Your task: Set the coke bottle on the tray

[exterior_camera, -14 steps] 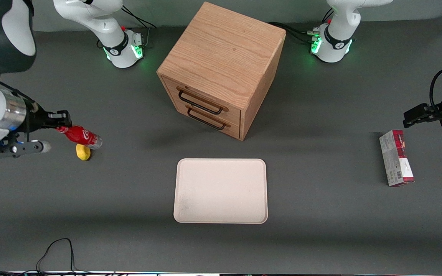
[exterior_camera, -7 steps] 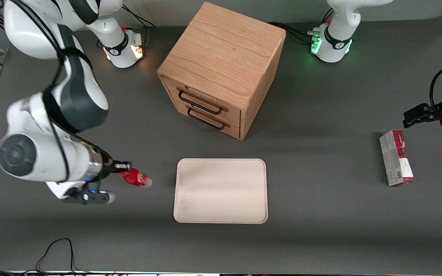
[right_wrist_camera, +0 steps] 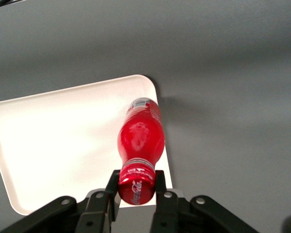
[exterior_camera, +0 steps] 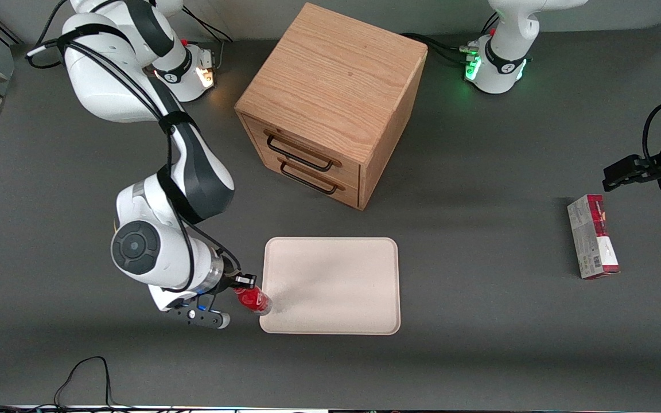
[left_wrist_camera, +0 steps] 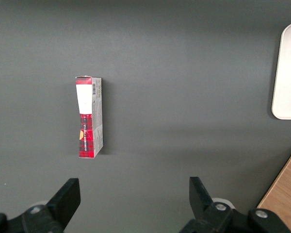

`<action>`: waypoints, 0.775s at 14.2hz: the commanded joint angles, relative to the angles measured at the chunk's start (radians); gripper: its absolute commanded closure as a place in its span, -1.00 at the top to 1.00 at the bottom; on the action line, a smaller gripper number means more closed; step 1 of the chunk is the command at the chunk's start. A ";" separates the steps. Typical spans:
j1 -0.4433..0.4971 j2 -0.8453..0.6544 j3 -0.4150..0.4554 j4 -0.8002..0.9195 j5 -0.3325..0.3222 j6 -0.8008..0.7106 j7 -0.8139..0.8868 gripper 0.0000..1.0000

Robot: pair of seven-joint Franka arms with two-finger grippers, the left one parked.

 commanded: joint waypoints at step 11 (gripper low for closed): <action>0.050 0.092 -0.004 0.048 -0.028 0.095 0.117 -1.00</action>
